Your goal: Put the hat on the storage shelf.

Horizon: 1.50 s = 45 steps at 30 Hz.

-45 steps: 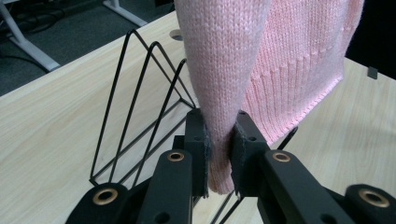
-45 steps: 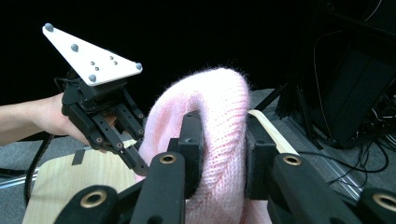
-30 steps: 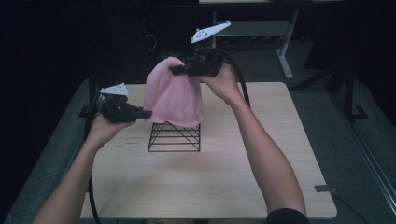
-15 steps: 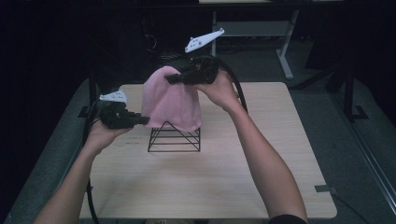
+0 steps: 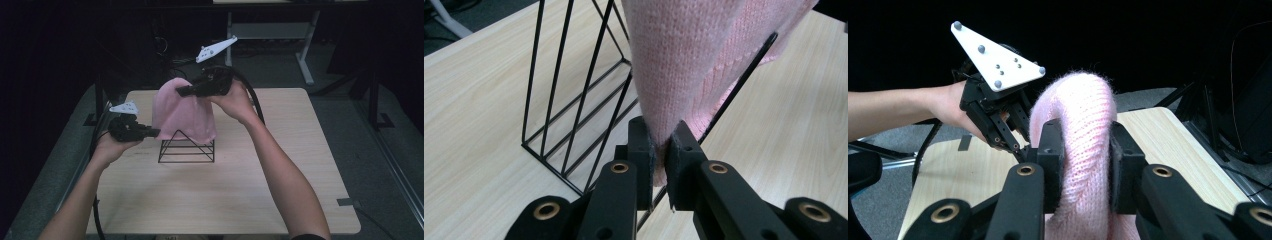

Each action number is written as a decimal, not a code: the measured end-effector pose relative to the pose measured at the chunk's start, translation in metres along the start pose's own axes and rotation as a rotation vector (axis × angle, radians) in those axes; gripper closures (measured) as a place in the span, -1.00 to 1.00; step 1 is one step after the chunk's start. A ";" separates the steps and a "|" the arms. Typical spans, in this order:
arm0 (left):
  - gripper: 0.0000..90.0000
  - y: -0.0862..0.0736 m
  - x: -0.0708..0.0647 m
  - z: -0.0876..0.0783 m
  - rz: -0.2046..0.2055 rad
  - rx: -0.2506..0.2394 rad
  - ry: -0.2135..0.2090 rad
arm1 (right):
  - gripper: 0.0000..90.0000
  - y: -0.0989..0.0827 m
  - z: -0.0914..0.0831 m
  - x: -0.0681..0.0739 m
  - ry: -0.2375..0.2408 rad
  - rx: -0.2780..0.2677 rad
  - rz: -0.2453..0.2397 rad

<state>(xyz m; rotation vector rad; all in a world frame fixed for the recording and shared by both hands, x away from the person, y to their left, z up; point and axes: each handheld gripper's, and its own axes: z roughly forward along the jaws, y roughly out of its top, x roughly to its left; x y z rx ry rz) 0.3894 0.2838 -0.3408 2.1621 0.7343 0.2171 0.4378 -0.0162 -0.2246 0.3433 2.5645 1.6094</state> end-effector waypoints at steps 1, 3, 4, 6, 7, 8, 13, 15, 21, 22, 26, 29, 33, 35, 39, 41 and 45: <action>0.84 -0.001 -0.001 0.000 -0.001 0.002 0.005 | 0.60 -0.002 0.002 0.001 0.006 0.004 0.004; 0.84 -0.003 0.000 0.001 0.004 0.009 0.007 | 0.60 -0.003 0.003 0.001 0.008 0.007 0.007; 0.84 -0.005 0.000 0.002 -0.001 0.013 0.005 | 0.59 -0.005 0.004 0.001 0.010 0.013 0.013; 0.84 -0.006 0.000 0.003 0.001 0.014 0.006 | 0.59 -0.007 0.005 0.001 0.013 0.017 0.017; 0.84 -0.007 0.000 0.004 -0.007 0.020 0.006 | 0.59 -0.008 0.006 0.000 0.016 0.018 0.017; 0.84 -0.007 0.000 0.004 -0.007 0.020 0.006 | 0.59 -0.008 0.006 0.000 0.016 0.018 0.017; 0.84 -0.009 0.001 0.006 -0.011 0.031 0.011 | 0.58 -0.012 0.008 0.000 0.024 0.028 0.032; 0.84 -0.010 0.002 0.008 0.002 0.043 0.017 | 0.58 -0.014 0.009 0.000 0.026 0.032 0.039; 0.84 -0.014 0.003 0.011 -0.004 0.059 0.020 | 0.58 -0.020 0.012 0.001 0.029 0.037 0.042; 0.84 -0.014 0.002 0.012 -0.008 0.064 0.022 | 0.58 -0.020 0.012 0.001 0.031 0.039 0.044; 0.84 -0.014 0.002 0.014 -0.002 0.078 0.025 | 0.57 -0.024 0.013 0.002 0.038 0.040 0.055; 0.84 -0.015 0.002 0.015 0.013 0.094 0.031 | 0.57 -0.026 0.013 0.002 0.041 0.042 0.060; 0.84 -0.015 0.001 0.017 0.021 0.109 0.037 | 0.57 -0.029 0.014 0.003 0.042 0.040 0.067; 0.84 -0.018 0.001 0.019 0.015 0.109 0.038 | 0.56 -0.032 0.015 0.003 0.048 0.042 0.076; 0.84 -0.024 0.002 0.023 0.000 0.110 0.034 | 0.56 -0.036 0.018 0.003 0.052 0.058 0.086; 0.84 -0.027 0.003 0.024 -0.003 0.112 0.033 | 0.55 -0.038 0.020 0.003 0.058 0.061 0.089; 0.84 -0.029 0.003 0.027 0.007 0.128 0.036 | 0.55 -0.042 0.023 0.003 0.063 0.069 0.100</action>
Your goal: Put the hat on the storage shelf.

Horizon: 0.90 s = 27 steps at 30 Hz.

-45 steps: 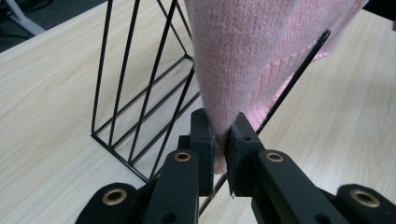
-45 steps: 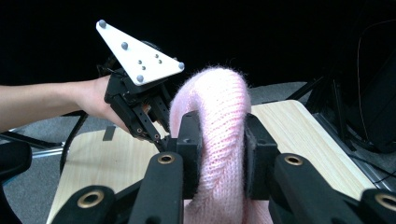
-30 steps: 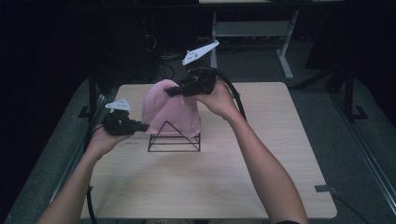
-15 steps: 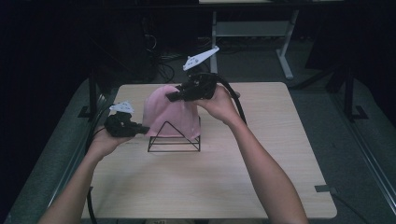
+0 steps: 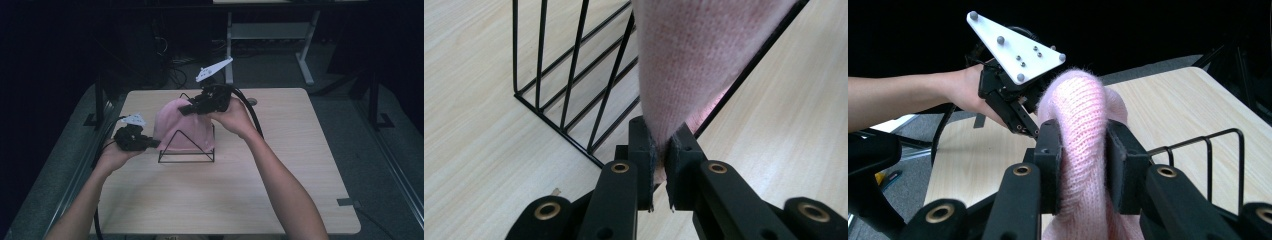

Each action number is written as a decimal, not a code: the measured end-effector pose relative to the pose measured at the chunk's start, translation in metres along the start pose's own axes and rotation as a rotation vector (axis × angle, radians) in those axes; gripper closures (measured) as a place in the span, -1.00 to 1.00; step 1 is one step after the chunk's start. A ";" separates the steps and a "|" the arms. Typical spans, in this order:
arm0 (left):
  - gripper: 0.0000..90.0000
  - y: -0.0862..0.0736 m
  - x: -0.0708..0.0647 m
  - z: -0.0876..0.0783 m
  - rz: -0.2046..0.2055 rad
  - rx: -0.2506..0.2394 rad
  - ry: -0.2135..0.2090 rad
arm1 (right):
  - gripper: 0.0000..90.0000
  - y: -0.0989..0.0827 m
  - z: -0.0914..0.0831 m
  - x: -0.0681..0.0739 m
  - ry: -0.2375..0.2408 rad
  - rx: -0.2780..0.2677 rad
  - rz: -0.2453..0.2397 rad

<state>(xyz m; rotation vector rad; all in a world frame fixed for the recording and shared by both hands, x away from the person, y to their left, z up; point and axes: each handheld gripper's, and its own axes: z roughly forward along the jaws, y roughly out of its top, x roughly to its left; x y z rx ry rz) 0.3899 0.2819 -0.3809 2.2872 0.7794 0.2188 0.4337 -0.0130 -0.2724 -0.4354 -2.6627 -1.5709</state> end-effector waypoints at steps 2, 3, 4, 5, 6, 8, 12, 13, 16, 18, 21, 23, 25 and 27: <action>0.84 -0.001 0.000 0.001 -0.007 -0.005 0.000 | 0.55 -0.001 0.000 0.000 -0.001 0.000 0.001; 0.84 -0.002 0.000 0.002 -0.012 -0.006 -0.003 | 0.54 -0.002 0.001 0.000 0.002 0.000 0.005; 0.84 -0.003 0.000 0.003 -0.006 0.009 -0.004 | 0.53 -0.004 0.002 -0.001 0.007 0.004 0.015; 0.84 -0.003 0.000 0.003 -0.006 0.009 -0.004 | 0.53 -0.005 0.002 -0.002 0.010 0.005 0.016; 0.84 -0.004 0.000 0.006 -0.010 0.007 -0.005 | 0.53 -0.006 0.003 -0.002 0.011 0.009 0.017; 0.84 -0.006 0.000 0.007 -0.012 0.013 -0.008 | 0.53 -0.008 0.004 -0.002 0.014 0.012 0.020; 0.84 -0.008 -0.002 0.012 -0.011 0.027 -0.010 | 0.53 -0.011 0.006 -0.003 0.018 0.023 0.023; 0.84 -0.008 -0.002 0.012 -0.003 0.033 -0.004 | 0.53 -0.012 0.007 -0.003 0.024 0.029 0.031; 0.84 -0.009 -0.003 0.014 -0.007 0.032 -0.006 | 0.53 -0.015 0.009 -0.003 0.025 0.030 0.032; 0.84 -0.012 -0.002 0.015 -0.006 0.043 -0.008 | 0.53 -0.017 0.010 -0.003 0.027 0.035 0.031; 0.84 -0.015 -0.002 0.017 -0.016 0.041 -0.007 | 0.52 -0.019 0.013 -0.003 0.034 0.042 0.045; 0.84 -0.017 -0.002 0.018 -0.023 0.043 -0.009 | 0.52 -0.020 0.014 -0.003 0.034 0.045 0.048; 0.84 -0.020 -0.001 0.020 -0.025 0.047 -0.009 | 0.51 -0.021 0.016 -0.002 0.042 0.049 0.052; 0.84 -0.020 -0.001 0.021 -0.028 0.051 -0.008 | 0.50 -0.021 0.017 -0.002 0.046 0.052 0.055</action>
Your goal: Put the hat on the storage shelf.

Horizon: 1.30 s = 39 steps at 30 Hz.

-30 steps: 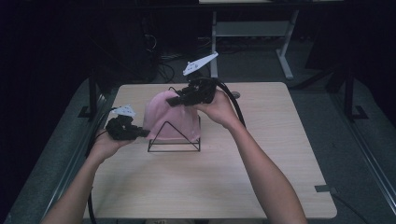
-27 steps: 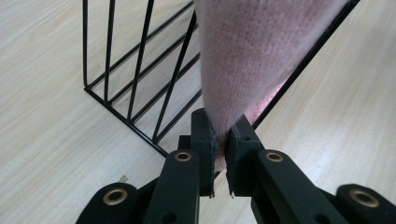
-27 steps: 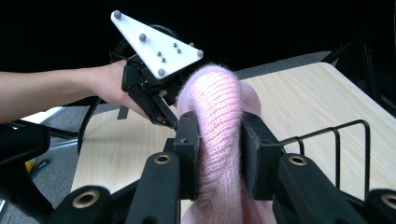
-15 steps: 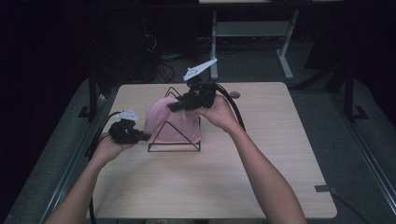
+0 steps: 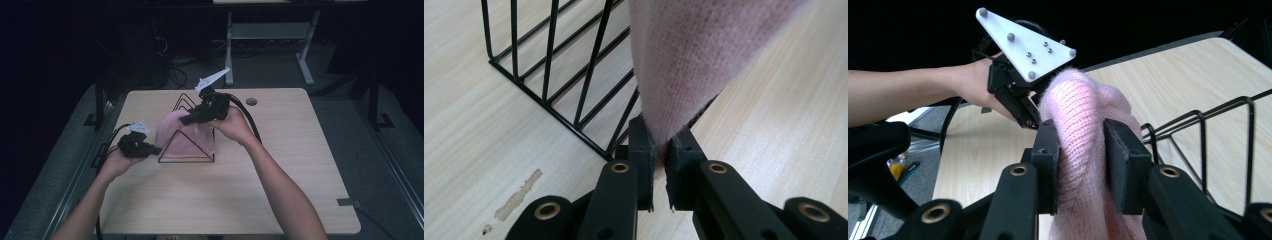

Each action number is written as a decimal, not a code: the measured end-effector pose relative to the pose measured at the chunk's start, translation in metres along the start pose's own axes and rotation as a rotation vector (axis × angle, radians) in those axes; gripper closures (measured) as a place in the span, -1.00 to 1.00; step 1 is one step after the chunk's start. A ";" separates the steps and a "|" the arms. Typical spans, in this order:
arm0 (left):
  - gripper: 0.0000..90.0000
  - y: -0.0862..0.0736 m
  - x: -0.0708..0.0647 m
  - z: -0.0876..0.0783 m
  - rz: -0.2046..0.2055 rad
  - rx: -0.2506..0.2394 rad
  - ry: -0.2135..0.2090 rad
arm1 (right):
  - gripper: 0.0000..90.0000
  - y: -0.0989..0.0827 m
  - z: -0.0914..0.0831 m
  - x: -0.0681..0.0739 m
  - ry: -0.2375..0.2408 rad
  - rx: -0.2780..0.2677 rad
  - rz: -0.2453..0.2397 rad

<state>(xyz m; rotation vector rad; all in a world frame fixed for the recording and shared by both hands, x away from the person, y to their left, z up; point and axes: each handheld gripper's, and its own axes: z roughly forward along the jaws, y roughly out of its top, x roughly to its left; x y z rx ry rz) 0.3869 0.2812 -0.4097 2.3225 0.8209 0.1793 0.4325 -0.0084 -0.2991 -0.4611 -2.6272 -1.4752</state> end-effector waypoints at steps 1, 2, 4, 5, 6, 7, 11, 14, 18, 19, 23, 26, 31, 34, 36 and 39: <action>0.84 0.000 0.000 0.000 0.010 0.015 0.008 | 0.50 0.000 0.002 0.000 0.002 0.004 -0.008; 0.84 -0.001 -0.001 0.000 0.007 0.015 0.010 | 0.50 0.000 0.003 -0.001 0.004 0.005 -0.008; 0.84 -0.001 -0.001 0.000 0.009 0.013 0.015 | 0.50 -0.001 0.003 -0.001 0.006 0.003 -0.007; 0.85 -0.003 -0.001 0.000 0.006 0.015 0.012 | 0.49 -0.002 0.004 -0.001 0.010 -0.003 -0.004; 0.85 -0.003 -0.001 0.000 0.006 0.015 0.012 | 0.49 -0.002 0.004 -0.001 0.010 -0.003 -0.004; 0.85 -0.005 -0.001 0.001 -0.003 0.010 0.011 | 0.47 -0.003 0.005 0.000 0.014 -0.005 0.006; 0.85 -0.011 0.000 0.002 -0.002 0.021 0.012 | 0.45 -0.005 0.006 0.001 0.015 -0.010 -0.001; 0.85 -0.015 -0.001 0.002 -0.006 0.029 0.022 | 0.41 -0.008 0.006 0.004 0.019 -0.023 0.020; 0.84 -0.019 0.000 0.002 -0.019 0.035 0.026 | 0.37 -0.009 0.003 0.005 0.019 -0.036 0.015; 0.84 -0.020 0.000 0.002 -0.022 0.035 0.022 | 0.37 -0.009 0.003 0.005 0.019 -0.036 0.015; 0.82 -0.020 -0.001 0.003 -0.024 0.037 0.013 | 0.31 -0.013 -0.001 0.004 0.014 -0.035 0.016; 0.75 -0.020 0.000 0.003 -0.021 0.042 0.006 | 0.15 -0.017 -0.009 0.005 0.012 -0.053 0.029; 0.57 -0.022 0.000 0.002 -0.027 0.040 0.003 | -0.01 -0.025 -0.022 0.007 -0.019 -0.094 0.038; 0.52 -0.023 0.000 -0.001 -0.025 0.032 0.009 | -0.11 -0.031 -0.031 0.006 -0.040 -0.101 0.051; 0.49 -0.024 0.000 -0.003 -0.024 0.026 0.012 | -0.14 -0.036 -0.038 0.006 -0.054 -0.116 0.057; 0.45 -0.024 0.000 -0.005 -0.028 0.021 0.013 | -0.21 -0.041 -0.046 0.007 -0.075 -0.120 0.062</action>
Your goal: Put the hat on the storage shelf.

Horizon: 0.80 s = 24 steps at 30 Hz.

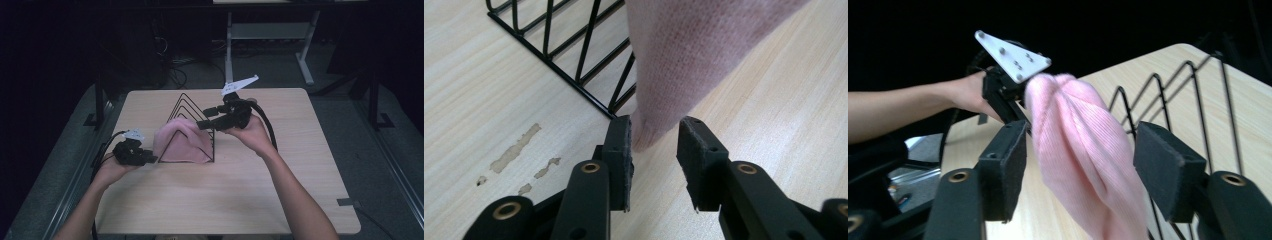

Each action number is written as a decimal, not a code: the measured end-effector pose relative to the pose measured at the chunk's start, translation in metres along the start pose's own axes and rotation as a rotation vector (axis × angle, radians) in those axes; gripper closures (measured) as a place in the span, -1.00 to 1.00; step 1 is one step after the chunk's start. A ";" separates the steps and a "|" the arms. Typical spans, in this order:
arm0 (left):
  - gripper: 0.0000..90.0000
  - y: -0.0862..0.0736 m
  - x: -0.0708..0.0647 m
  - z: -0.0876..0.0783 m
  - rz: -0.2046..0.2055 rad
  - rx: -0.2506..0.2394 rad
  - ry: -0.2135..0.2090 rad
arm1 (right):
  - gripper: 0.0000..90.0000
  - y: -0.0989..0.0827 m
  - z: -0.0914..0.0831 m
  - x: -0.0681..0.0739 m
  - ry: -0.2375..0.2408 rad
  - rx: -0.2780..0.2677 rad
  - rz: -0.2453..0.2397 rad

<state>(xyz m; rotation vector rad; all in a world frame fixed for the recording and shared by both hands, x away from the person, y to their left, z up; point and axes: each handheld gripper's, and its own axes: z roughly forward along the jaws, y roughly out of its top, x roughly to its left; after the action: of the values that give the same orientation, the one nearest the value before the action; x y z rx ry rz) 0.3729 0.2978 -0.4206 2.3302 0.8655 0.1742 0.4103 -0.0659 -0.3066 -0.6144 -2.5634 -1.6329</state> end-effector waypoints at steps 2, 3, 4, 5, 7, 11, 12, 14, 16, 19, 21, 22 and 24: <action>0.42 0.000 0.000 -0.001 -0.002 -0.002 0.001 | -0.22 -0.001 -0.003 0.000 -0.007 0.005 0.000; 0.42 0.000 -0.001 -0.001 -0.006 -0.008 -0.001 | -0.22 -0.003 -0.006 -0.001 -0.015 0.003 0.003; 0.39 0.000 -0.002 -0.001 -0.007 -0.006 0.000 | -0.23 -0.004 -0.009 -0.001 -0.025 -0.002 0.004; 0.37 -0.001 -0.002 -0.002 -0.009 -0.009 0.001 | -0.26 -0.006 -0.013 -0.002 -0.038 -0.005 0.003; 0.32 -0.002 -0.003 -0.003 -0.008 -0.009 0.000 | -0.30 -0.009 -0.020 -0.003 -0.058 -0.004 0.005; 0.24 -0.004 -0.004 -0.006 -0.007 -0.010 0.002 | -0.37 -0.022 -0.040 -0.006 -0.112 -0.010 0.037; 0.23 -0.004 -0.004 -0.007 -0.007 -0.010 0.002 | -0.37 -0.024 -0.043 -0.006 -0.121 -0.011 0.045; 0.21 -0.004 -0.005 -0.007 -0.008 -0.011 0.001 | -0.37 -0.030 -0.050 -0.006 -0.137 -0.016 0.047; 0.19 -0.003 -0.006 -0.008 -0.004 -0.012 0.003 | -0.38 -0.034 -0.056 -0.006 -0.150 -0.015 0.055; 0.15 -0.004 -0.007 -0.008 -0.011 -0.021 0.002 | -0.40 -0.043 -0.065 -0.005 -0.176 -0.007 0.060; 0.09 -0.005 -0.008 -0.009 -0.023 -0.025 0.002 | -0.41 -0.047 -0.068 -0.006 -0.183 -0.007 0.063; 0.09 -0.006 -0.008 -0.010 -0.015 -0.019 0.006 | -0.41 -0.050 -0.072 -0.006 -0.190 -0.005 0.070; 0.06 -0.008 -0.008 -0.011 -0.020 -0.025 0.008 | -0.42 -0.057 -0.078 -0.006 -0.205 0.002 0.075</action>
<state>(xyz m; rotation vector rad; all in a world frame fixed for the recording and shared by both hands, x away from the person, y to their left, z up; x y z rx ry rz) 0.3587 0.3030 -0.4156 2.2989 0.8852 0.1848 0.3827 -0.1574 -0.3229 -0.9115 -2.6408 -1.6221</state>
